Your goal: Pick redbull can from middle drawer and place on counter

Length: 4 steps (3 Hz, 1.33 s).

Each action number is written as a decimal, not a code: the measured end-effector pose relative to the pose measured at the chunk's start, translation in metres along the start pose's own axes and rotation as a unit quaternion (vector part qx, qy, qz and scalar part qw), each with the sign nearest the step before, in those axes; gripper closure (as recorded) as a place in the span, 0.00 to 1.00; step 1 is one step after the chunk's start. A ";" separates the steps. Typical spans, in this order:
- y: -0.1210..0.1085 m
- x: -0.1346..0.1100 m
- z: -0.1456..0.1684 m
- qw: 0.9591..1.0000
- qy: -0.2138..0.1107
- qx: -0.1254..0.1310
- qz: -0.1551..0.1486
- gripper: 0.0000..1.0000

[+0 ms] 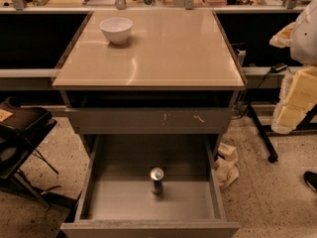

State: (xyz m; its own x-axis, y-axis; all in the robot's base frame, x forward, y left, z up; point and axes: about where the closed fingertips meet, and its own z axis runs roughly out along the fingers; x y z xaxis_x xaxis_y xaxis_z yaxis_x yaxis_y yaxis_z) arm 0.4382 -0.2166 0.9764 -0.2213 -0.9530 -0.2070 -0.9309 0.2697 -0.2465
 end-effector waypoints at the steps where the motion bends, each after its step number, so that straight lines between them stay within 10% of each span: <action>1: 0.000 0.000 0.000 1.000 0.000 0.000 0.000 0.00; 3: 0.026 0.019 0.097 0.994 -0.066 -0.088 0.010 0.00; 4: 0.062 0.040 0.215 0.980 -0.101 -0.158 0.067 0.00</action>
Offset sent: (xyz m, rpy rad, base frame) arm -0.0008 0.0002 -0.0605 0.1039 0.1174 0.0601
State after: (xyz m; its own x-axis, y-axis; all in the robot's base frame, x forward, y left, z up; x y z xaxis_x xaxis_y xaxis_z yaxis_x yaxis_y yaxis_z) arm 0.4340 -0.2085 0.7487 -0.3149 -0.8568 -0.4083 -0.9482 0.3031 0.0952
